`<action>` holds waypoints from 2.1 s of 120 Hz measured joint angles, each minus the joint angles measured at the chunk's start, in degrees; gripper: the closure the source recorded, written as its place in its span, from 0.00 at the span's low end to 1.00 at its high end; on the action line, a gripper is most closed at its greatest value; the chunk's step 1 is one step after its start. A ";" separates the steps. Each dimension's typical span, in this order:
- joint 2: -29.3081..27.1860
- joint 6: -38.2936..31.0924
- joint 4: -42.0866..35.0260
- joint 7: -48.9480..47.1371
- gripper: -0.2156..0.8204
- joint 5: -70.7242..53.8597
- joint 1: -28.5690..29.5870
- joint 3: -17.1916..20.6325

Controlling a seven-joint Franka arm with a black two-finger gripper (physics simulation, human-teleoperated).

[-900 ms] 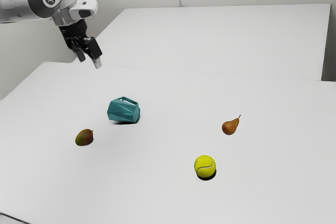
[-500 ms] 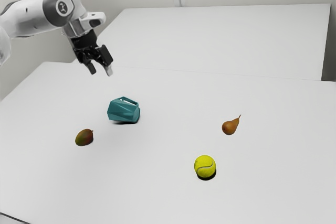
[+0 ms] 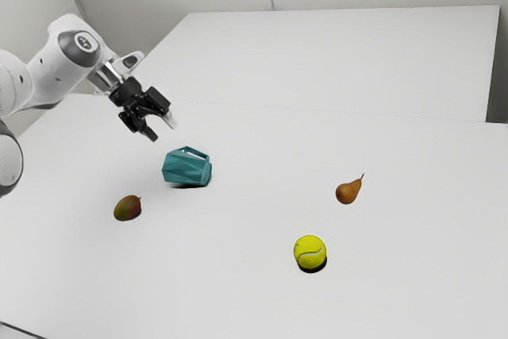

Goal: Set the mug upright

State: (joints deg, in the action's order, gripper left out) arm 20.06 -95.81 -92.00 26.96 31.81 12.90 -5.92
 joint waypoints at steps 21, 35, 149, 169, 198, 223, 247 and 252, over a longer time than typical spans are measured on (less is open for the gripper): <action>4.83 0.58 4.10 2.92 0.21 3.10 2.46 0.10; 7.25 0.98 4.90 4.63 0.21 4.80 3.81 0.12; 13.18 -1.06 0.70 13.91 0.26 13.99 5.82 2.65; 12.85 -1.54 -0.17 14.57 0.40 14.96 5.66 3.31; 11.91 -1.80 0.07 15.19 0.73 15.07 5.56 4.39; 11.47 -1.90 0.45 15.40 0.90 14.70 5.55 5.92; 10.83 -2.07 0.49 15.46 0.94 14.31 5.56 6.01; 10.31 -2.34 0.38 15.41 0.95 14.09 5.52 6.01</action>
State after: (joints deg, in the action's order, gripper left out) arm 30.37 -98.15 -91.63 42.37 45.90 18.42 0.09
